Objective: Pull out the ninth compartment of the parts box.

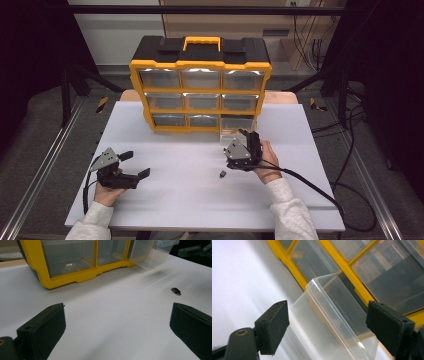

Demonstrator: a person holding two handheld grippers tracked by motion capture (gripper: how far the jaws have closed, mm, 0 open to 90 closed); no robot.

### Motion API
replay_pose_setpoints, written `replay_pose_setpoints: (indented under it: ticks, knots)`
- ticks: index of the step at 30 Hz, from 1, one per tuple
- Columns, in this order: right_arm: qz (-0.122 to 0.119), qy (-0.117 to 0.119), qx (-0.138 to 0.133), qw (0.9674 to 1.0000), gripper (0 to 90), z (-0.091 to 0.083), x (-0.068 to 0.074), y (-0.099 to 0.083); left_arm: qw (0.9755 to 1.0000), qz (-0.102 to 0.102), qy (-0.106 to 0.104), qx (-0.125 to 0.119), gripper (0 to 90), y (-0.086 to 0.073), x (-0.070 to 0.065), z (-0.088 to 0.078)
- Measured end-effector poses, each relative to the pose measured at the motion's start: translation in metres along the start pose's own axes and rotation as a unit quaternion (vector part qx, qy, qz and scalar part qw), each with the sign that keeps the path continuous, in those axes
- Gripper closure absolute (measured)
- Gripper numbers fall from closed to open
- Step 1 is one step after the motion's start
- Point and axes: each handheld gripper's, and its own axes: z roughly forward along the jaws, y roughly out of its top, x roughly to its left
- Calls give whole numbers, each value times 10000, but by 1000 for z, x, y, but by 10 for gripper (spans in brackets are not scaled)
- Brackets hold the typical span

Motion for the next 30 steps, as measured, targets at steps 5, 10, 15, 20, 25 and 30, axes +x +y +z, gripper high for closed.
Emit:
replay_pose_setpoints:
  ticks: [5,10,15,20,25,30]
  knots:
    - [662,272,-154,9973,131,-6,-7,-2,10000,2,-6,-3,0,0,0,0]
    - [1532,709,-339,9851,77,-15,-17,-9,10000,6,-10,2,0,0,-1,0]
    - [2055,922,-442,9733,48,-23,-27,-18,10000,-6,-18,3,0,1,-1,0]
    - [2417,1078,-484,9631,33,-31,-36,-28,10000,-16,-19,-3,0,1,-1,0]
    - [2724,1162,-528,9537,13,-38,-44,-41,10000,-30,-13,-15,0,1,-2,0]
    - [2776,1178,-452,9524,5,-41,-46,-49,10000,-31,-15,-17,0,2,-4,1]
